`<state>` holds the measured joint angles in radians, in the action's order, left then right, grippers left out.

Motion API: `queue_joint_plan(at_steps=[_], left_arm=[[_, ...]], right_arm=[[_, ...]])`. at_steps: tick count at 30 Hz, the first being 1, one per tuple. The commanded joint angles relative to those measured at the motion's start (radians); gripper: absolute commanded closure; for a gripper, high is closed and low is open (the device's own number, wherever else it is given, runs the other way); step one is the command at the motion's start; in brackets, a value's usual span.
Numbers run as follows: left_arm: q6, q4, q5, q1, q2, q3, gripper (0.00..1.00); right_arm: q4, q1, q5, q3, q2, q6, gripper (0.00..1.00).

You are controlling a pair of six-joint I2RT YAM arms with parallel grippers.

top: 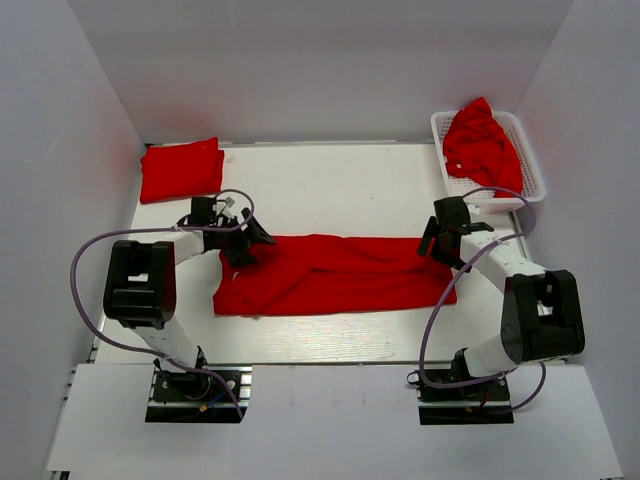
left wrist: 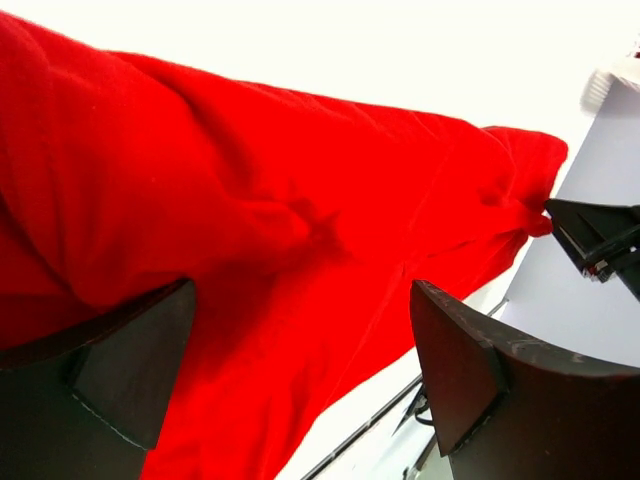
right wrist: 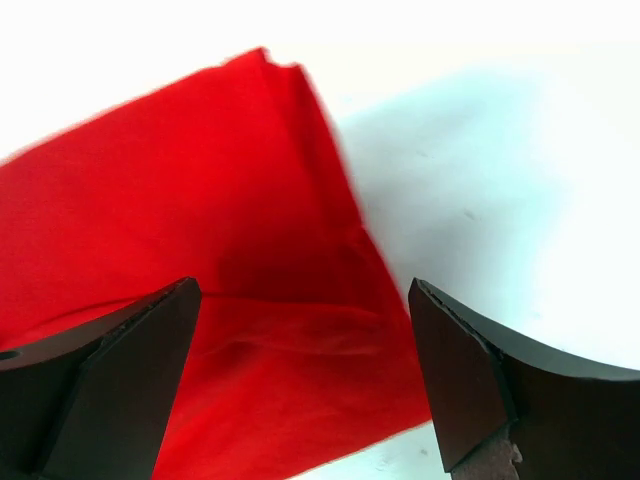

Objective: Fold and stack the t-shirts
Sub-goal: Rotate the tshirt 90 degrees

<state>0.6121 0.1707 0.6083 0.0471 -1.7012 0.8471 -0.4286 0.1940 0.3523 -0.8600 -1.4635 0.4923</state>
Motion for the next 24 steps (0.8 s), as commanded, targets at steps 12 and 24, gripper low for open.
queue_joint_plan(at_steps=[12, 24], left_arm=[[-0.181, 0.104, -0.208, 0.020, -0.435, 0.556, 0.00], [-0.344, 0.369, -0.156, 0.040, -0.631, 1.315, 0.00]], right_arm=[[0.172, -0.021, -0.311, 0.013, 0.173, -0.343, 0.10], [0.243, 0.030, -0.654, 0.009, 0.066, -0.442, 0.10]])
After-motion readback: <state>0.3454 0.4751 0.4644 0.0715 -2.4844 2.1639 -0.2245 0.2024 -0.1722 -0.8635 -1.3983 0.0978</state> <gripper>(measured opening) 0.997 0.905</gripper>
